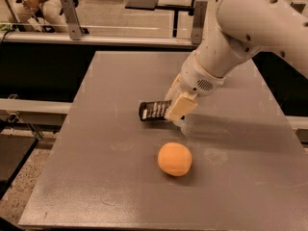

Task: Move rxbar chocolate near coke can

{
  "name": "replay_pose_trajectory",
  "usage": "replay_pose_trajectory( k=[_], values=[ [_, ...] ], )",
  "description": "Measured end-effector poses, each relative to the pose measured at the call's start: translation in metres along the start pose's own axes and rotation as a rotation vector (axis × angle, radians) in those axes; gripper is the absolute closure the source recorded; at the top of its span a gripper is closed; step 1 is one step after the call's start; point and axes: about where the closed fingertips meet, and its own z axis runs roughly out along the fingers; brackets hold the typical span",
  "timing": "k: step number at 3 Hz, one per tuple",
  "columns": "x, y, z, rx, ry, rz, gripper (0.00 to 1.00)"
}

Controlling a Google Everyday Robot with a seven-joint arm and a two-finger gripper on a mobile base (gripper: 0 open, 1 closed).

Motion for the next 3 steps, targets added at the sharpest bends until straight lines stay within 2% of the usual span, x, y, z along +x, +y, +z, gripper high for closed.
replay_pose_trajectory(
  k=[1,2,3],
  values=[
    [0.032,0.012,-0.007,0.004,0.02,0.042,1.0],
    [0.049,0.019,-0.014,0.004,0.03,0.069,1.0],
    [0.058,0.031,-0.013,-0.022,0.021,0.085,1.0]
  ],
)
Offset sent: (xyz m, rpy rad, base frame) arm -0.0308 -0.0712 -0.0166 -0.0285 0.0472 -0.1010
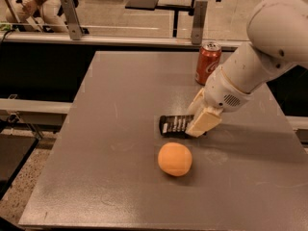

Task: Move rxbar chocolate near coke can

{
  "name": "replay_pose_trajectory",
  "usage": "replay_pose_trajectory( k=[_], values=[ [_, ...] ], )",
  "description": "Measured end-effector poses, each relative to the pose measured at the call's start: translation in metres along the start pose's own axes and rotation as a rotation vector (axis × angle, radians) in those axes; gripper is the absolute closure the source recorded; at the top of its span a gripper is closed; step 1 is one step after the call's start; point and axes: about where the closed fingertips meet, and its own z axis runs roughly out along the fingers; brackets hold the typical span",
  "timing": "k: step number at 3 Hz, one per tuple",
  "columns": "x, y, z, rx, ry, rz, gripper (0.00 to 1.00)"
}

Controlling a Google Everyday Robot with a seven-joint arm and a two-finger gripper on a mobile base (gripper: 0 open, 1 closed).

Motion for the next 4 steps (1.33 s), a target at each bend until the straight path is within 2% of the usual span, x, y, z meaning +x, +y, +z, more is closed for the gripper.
replay_pose_trajectory(
  k=[1,2,4],
  values=[
    [0.008,0.008,0.0,-0.022,-0.01,0.013,1.0],
    [0.013,0.013,-0.001,-0.038,-0.013,0.021,0.81],
    [0.021,0.019,-0.002,-0.071,-0.005,0.028,0.36]
  ],
)
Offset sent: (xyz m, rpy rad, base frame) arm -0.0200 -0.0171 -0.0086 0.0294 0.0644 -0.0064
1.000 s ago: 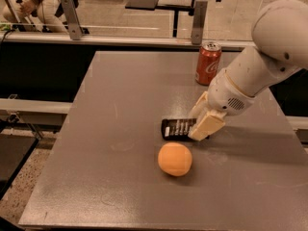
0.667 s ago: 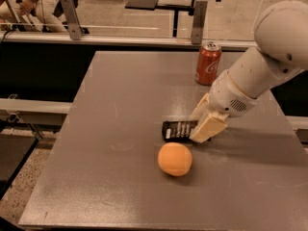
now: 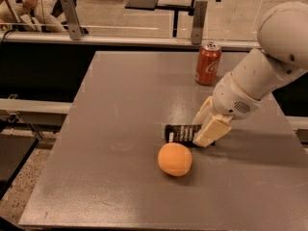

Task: Move rxbar chocolate near coke can

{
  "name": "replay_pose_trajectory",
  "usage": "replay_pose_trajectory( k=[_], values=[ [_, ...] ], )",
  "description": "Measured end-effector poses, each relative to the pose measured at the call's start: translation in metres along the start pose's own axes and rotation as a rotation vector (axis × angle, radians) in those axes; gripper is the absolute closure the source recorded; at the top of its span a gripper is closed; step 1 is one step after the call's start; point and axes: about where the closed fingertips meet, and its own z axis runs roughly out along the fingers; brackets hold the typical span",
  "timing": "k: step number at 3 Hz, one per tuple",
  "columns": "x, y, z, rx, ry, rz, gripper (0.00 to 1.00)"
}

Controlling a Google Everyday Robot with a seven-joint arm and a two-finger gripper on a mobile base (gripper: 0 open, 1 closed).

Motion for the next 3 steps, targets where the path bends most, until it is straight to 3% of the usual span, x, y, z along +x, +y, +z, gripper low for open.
replay_pose_trajectory(
  k=[1,2,3],
  values=[
    [0.0022,0.0017,-0.0003,-0.009,0.006,-0.001,0.12],
    [0.0044,0.0024,-0.0015,-0.009,0.013,-0.002,0.0],
    [0.0044,0.0024,-0.0015,-0.009,0.013,-0.002,0.0]
  ],
)
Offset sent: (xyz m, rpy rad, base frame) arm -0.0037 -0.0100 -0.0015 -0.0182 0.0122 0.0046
